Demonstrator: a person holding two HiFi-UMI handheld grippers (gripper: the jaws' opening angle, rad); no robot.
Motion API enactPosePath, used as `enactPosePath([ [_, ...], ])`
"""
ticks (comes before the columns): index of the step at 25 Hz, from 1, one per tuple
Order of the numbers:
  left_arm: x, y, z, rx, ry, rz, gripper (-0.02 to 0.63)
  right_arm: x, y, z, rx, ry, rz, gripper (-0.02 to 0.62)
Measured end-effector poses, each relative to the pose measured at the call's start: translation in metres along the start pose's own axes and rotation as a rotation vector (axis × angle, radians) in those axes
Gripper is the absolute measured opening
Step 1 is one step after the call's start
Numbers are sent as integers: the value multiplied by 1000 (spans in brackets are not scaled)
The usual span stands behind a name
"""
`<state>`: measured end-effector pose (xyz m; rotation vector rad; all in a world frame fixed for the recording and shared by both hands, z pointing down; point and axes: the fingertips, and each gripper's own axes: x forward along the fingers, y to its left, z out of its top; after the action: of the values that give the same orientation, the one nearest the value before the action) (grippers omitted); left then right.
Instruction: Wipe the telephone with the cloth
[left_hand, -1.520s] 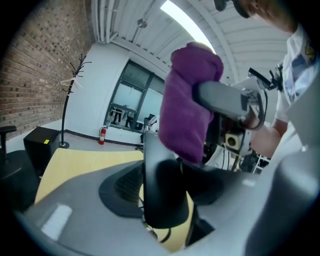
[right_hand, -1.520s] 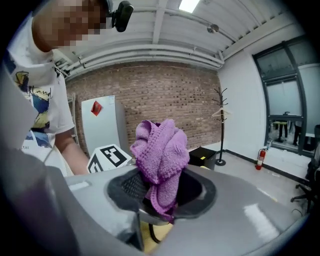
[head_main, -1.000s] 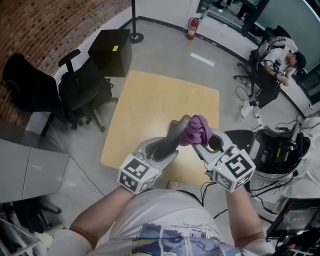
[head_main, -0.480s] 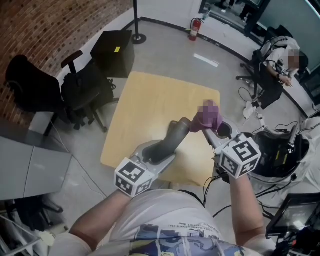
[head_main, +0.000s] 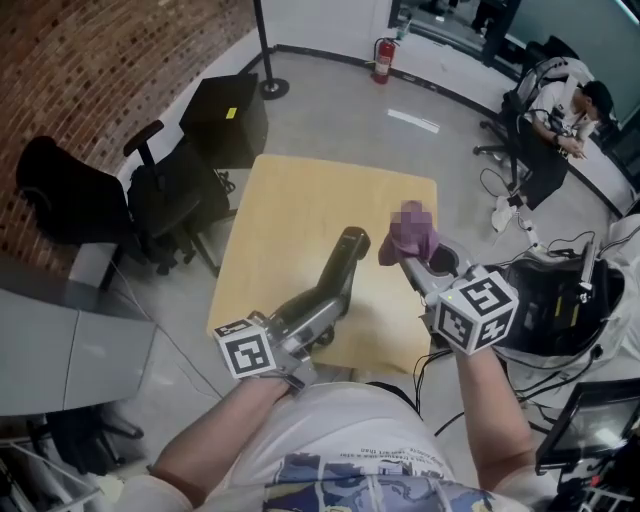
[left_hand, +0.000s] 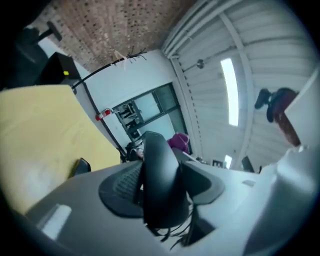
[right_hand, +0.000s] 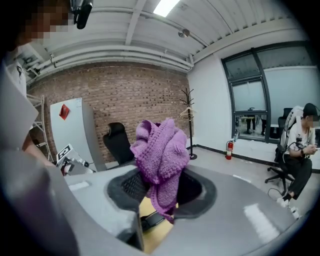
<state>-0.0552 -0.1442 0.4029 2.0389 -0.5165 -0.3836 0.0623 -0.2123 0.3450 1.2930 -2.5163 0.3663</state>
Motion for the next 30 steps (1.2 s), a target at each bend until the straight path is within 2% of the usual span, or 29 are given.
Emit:
enactPosePath([
  [5, 6, -12, 3, -244, -96, -144, 249, 10, 20, -15, 2, 35, 46, 121],
  [8, 9, -19, 2, -311, -111, -204, 249, 14, 34, -19, -25, 46, 71, 121],
  [15, 12, -25, -1, -370, -124, -239, 249, 10, 64, -24, -102, 53, 115, 121],
  [21, 15, -31, -1, -424, -140, -303, 249, 2, 90, -27, -201, 59, 176, 121],
  [30, 14, -31, 3, -464, -151, -337, 249, -12, 119, -38, -371, 78, 230, 121],
])
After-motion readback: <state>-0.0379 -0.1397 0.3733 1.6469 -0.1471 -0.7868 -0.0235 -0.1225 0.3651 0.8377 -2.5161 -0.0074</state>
